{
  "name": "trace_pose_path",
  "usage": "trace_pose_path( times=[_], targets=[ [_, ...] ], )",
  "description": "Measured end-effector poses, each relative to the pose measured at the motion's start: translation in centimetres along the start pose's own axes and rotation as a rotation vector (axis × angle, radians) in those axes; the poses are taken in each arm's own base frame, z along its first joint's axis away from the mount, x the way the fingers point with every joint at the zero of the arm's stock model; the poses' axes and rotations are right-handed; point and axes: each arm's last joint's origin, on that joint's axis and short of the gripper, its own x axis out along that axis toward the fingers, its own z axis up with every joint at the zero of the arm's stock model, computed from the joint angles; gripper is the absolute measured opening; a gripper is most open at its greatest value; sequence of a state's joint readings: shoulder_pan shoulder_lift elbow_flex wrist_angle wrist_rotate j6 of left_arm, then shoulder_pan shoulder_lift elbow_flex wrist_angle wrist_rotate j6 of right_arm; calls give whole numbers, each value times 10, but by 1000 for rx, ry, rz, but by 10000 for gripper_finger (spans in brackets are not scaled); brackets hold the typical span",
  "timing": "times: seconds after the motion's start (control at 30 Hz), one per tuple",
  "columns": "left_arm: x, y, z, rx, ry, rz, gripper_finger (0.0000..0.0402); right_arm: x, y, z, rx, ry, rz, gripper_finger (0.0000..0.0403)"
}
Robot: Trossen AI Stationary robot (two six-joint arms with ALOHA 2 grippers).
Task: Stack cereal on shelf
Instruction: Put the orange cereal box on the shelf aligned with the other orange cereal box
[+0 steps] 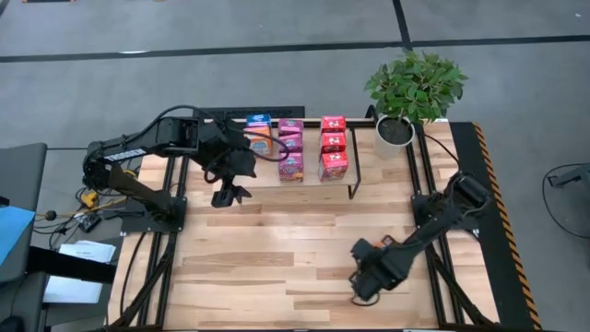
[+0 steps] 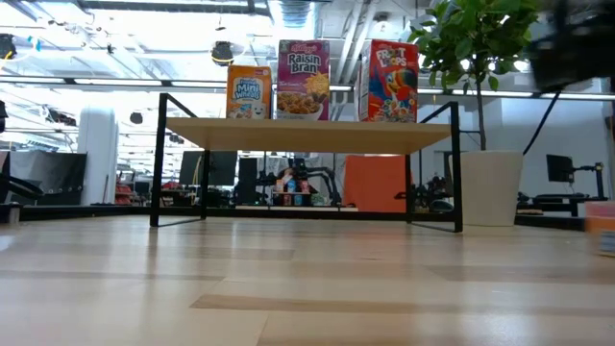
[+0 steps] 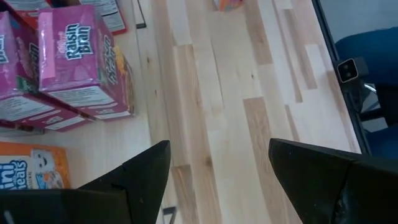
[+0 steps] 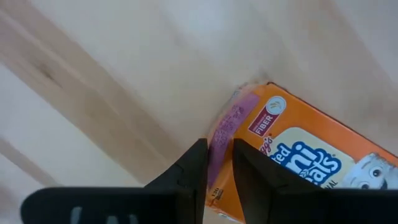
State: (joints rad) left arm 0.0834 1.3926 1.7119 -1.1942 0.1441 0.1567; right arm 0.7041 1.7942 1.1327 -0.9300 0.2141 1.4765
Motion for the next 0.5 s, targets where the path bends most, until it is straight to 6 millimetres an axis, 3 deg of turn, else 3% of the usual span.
trace_pose_path(
  times=[0.2, 0.33, 0.5],
  targets=[
    [0, 0, 0, -9, 0, 2, 261, -2, 16, 39, -167, -137, 123, 98],
    [0, 0, 0, -8, 0, 2, 261, -2, 27, 65, -372, -246, 245, 98],
    [0, 0, 0, -26, 0, 1, 261, -5, 28, 74, -496, -314, 242, 97]
  ],
)
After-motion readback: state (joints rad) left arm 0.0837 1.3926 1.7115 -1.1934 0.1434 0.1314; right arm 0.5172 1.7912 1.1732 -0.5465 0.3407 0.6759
